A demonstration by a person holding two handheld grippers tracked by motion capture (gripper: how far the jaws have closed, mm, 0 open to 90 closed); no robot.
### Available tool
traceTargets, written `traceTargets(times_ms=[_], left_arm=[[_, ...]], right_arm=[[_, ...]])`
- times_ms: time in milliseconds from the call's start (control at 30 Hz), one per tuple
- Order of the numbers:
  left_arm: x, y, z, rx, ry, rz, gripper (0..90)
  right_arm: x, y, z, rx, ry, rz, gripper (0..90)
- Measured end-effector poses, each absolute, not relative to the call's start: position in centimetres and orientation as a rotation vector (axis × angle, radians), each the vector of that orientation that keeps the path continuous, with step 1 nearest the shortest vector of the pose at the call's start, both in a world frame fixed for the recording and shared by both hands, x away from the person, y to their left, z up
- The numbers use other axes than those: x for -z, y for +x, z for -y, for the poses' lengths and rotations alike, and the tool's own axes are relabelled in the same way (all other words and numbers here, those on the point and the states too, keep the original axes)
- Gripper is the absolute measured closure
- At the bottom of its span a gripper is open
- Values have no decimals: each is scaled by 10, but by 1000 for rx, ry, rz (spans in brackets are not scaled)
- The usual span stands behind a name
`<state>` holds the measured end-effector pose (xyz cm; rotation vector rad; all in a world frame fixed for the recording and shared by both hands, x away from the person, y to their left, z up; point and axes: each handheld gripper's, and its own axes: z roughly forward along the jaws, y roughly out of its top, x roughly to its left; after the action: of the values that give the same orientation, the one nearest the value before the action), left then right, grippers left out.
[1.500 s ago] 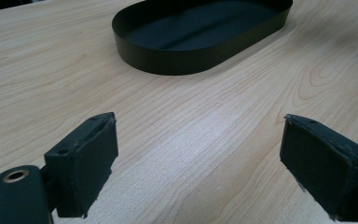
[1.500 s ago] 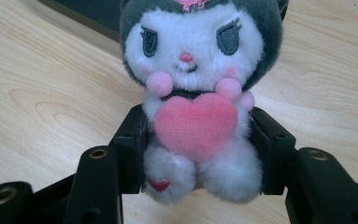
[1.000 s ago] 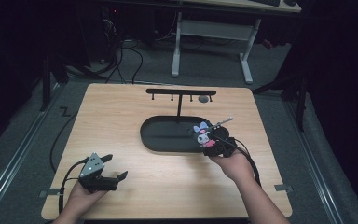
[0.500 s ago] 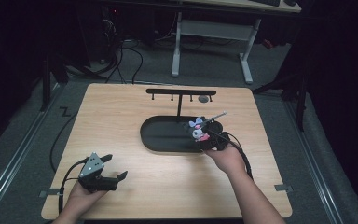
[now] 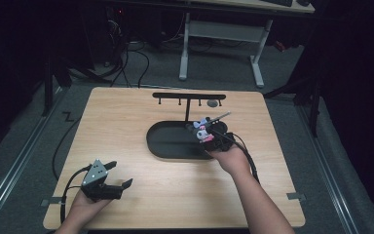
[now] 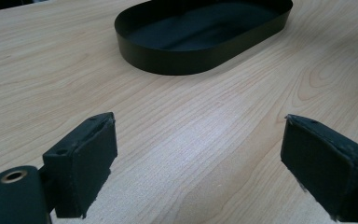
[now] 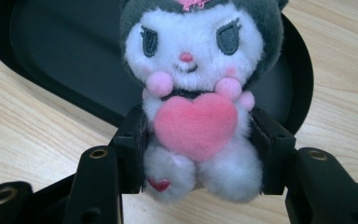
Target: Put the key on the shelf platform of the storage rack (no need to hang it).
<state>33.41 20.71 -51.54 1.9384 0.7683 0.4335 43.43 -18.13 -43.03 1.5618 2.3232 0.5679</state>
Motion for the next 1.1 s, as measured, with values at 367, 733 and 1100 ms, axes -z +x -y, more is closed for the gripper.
traceTargets(times_ms=[367,733,1100], left_arm=[[516,334,-209,-433,1933,-774,115],[516,334,-209,-432,1932,-775,115],[515,334,-210,-432,1932,-775,115]], right_arm=[[435,444,174,-559,1563,-2331,473],[439,454,174,-539,1578,-2321,474],[446,459,172,-518,1582,-2327,473]])
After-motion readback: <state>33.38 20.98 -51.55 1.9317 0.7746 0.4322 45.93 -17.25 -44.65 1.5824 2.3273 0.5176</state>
